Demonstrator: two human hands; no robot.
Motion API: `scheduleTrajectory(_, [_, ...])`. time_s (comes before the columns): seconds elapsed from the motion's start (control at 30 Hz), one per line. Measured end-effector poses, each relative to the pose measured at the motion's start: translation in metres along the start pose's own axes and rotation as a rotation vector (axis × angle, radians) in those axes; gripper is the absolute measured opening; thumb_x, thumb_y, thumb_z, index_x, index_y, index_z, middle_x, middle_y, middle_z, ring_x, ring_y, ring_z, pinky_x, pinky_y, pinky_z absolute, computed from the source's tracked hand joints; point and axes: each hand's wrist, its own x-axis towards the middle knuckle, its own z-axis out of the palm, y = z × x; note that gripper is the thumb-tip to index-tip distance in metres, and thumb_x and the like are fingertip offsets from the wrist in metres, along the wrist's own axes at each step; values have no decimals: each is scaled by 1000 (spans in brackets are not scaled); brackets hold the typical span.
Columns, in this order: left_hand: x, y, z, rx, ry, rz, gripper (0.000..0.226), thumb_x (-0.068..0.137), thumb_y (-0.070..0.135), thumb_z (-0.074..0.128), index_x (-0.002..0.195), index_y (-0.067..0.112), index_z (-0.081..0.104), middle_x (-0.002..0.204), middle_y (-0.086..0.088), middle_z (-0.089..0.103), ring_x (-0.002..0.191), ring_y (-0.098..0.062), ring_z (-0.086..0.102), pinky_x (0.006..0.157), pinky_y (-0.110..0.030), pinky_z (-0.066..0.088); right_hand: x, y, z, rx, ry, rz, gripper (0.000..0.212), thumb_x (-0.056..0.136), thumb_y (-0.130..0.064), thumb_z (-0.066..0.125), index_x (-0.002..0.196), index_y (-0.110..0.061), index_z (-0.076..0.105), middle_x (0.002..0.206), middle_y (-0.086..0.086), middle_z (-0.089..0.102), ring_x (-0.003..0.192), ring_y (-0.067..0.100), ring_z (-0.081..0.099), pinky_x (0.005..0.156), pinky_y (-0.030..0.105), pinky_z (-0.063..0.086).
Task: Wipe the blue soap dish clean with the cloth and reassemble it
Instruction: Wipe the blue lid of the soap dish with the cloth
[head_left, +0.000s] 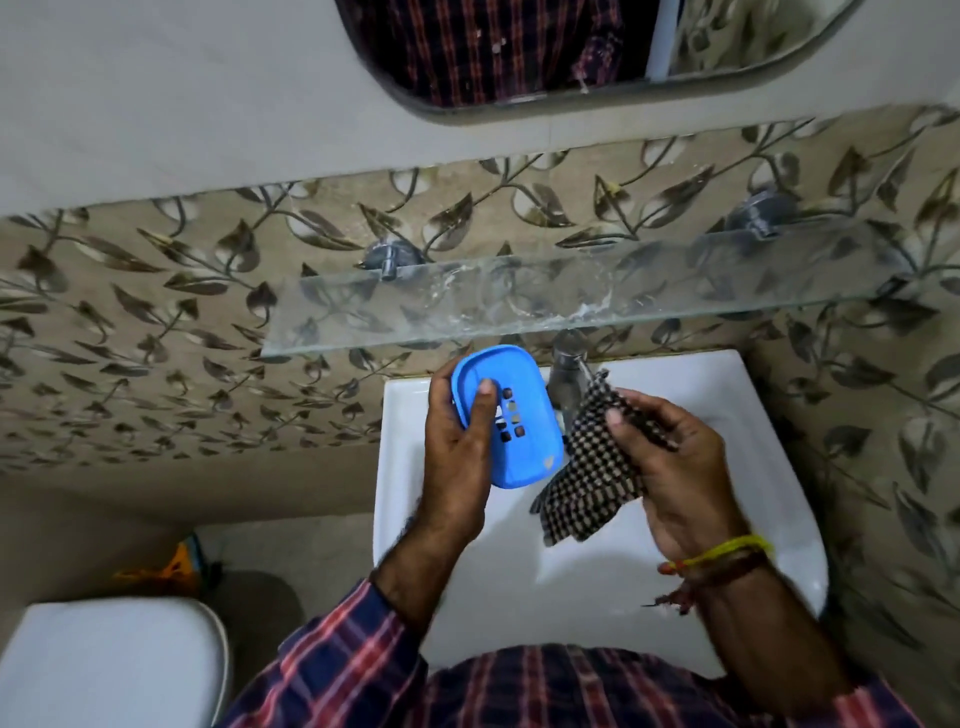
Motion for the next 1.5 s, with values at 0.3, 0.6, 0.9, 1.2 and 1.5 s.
scheduleTrajectory(0.3, [-1,16,-7,277,-112,252,12,103,21,53,115,19,56,95,22,66,91,-6,66,75,-20,54,-17,-15,1,-378,-141,-460,32,74,19,68,92,-8,71,89,-1,75,87,14,70,84,30,56])
scheduleTrajectory(0.6, [7,30,-5,299,-91,248,9,104,28,49,109,34,54,95,10,67,94,-20,69,72,-25,59,5,-18,8,-96,223,-104,15,93,-3,60,105,-11,58,101,13,67,91,25,64,76,34,56])
scheduleTrajectory(0.9, [-3,22,5,346,-82,219,17,98,48,45,111,38,52,99,25,67,95,-8,68,81,-42,60,-17,-33,7,68,-75,-47,33,63,0,83,92,-8,71,93,8,76,85,24,73,73,39,61])
scheduleTrajectory(1.2, [-12,24,5,512,-14,396,21,102,34,45,120,25,51,94,37,62,81,6,63,63,-7,44,-39,-3,25,-871,-338,-461,43,70,-18,76,105,-30,53,104,-17,58,101,7,54,87,19,43])
scheduleTrajectory(1.5, [-37,20,13,653,-45,539,28,98,40,40,126,33,40,89,2,72,72,-17,66,58,-31,50,-26,-2,16,-673,-256,-93,22,71,-4,79,85,-12,64,80,0,72,78,17,68,74,35,56])
